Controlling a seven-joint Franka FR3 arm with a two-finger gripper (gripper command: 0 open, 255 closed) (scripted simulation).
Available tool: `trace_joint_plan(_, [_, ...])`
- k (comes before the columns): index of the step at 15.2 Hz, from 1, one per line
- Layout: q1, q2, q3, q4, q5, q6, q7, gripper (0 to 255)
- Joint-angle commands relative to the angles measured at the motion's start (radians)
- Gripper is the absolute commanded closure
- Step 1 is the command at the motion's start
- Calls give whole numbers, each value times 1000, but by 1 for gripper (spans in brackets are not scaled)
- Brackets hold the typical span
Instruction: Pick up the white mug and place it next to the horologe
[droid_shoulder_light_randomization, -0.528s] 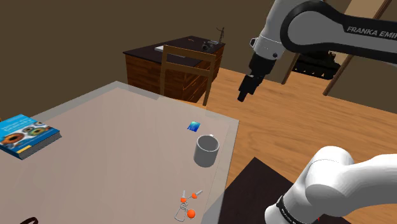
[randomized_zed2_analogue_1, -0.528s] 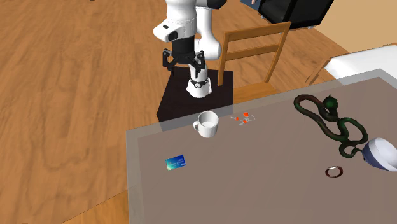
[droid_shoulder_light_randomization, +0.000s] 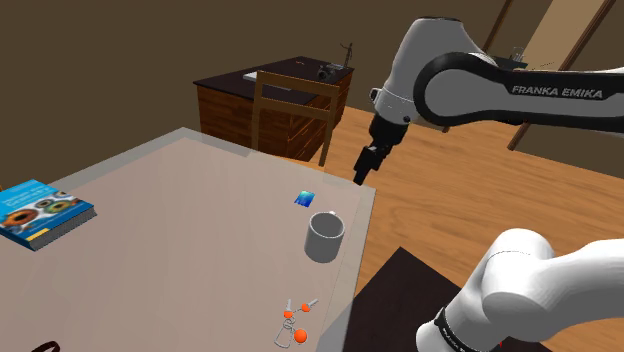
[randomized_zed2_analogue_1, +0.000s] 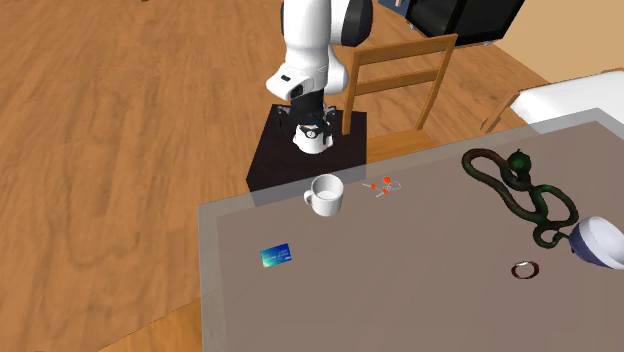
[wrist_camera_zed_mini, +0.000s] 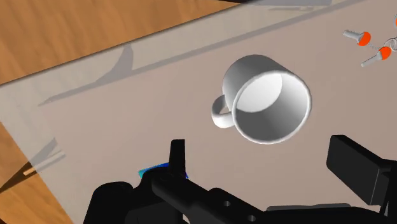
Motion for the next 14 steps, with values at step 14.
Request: trace_joint_plan(14, [114,268,182,-206,81,487,115,0])
